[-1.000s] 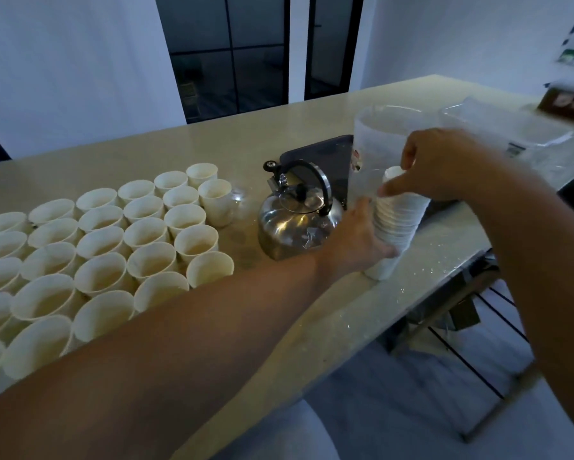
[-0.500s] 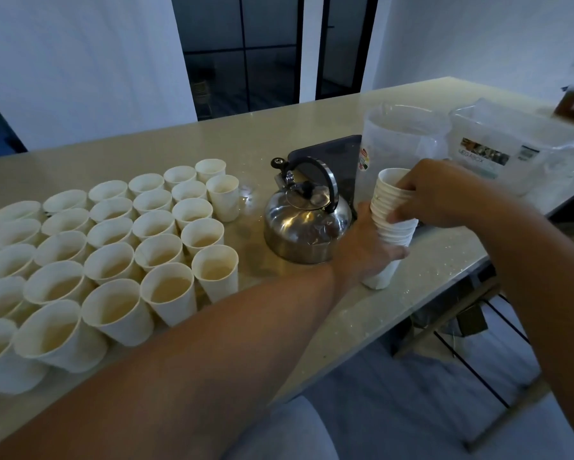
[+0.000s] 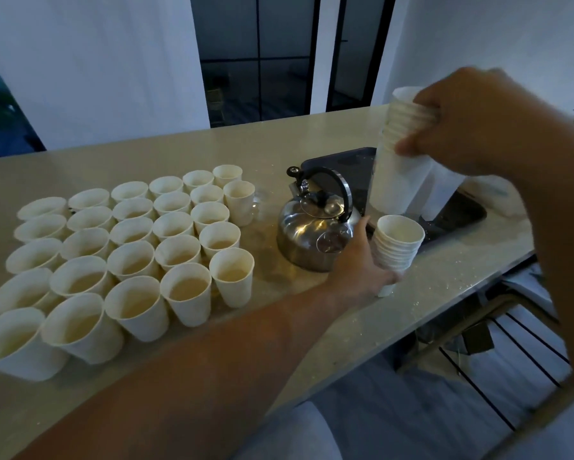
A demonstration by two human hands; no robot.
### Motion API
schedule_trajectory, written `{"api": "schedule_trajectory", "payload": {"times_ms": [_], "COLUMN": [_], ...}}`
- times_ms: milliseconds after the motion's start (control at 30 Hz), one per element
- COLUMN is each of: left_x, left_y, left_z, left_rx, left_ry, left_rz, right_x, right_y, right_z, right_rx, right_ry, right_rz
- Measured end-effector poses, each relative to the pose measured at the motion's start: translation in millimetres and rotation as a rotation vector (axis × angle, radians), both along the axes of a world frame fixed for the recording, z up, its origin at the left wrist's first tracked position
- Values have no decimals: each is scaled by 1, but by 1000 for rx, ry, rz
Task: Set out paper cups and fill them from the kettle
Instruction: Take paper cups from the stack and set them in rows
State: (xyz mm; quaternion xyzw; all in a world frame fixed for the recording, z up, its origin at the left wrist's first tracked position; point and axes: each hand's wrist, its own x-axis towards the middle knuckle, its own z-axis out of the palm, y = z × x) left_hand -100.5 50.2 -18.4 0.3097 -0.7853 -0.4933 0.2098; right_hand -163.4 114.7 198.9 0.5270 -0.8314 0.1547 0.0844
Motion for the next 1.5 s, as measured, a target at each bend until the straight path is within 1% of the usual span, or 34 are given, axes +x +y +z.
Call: {"api": "schedule_trajectory", "payload": {"times_ms": [133, 233, 300, 367, 433, 500, 567, 700, 833, 900, 1000, 1100, 1333, 1400, 1500], "left_x": [35, 74, 106, 130, 150, 158, 162, 161, 165, 168, 173, 175, 173, 172, 172], "left_y": [-7, -27, -46, -63, -76, -83, -88, -103, -115, -122, -133, -139, -153, -155, -158], "left_z": [26, 50, 67, 84, 97, 106, 109, 106, 100, 96, 90, 91, 101, 102, 96], "left_rx": [-4, 58, 52, 47, -6, -117, -223, -330, -434, -436, -418, -373, -360, -358, -316], "left_ry": [-24, 45, 88, 93, 77, 59, 52, 116, 55, 20, -31, -75, -102, -99, -108], "left_rz": [40, 192, 316, 386, 410, 377, 333, 260, 383, 430, 456, 430, 393, 389, 392], "right_x": [31, 51, 63, 70, 76, 83, 92, 100, 99, 100, 100, 99, 91, 84, 68], "right_y": [-14, -33, -50, -63, -75, -85, -92, -104, -122, -129, -140, -147, -158, -163, -173], "right_z": [10, 1, -12, -25, -38, -47, -53, -63, -67, -72, -81, -85, -86, -85, -82], "right_rx": [-143, -259, -280, -293, -283, -238, -207, -200, -220, -238, -284, -303, -384, -451, -635], "right_ry": [46, -7, -52, -93, -124, -162, -249, -516, -682, -695, -674, -713, -746, -747, -698], "right_rz": [119, 212, 252, 263, 257, 255, 304, 452, 496, 510, 504, 466, 439, 394, 246]}}
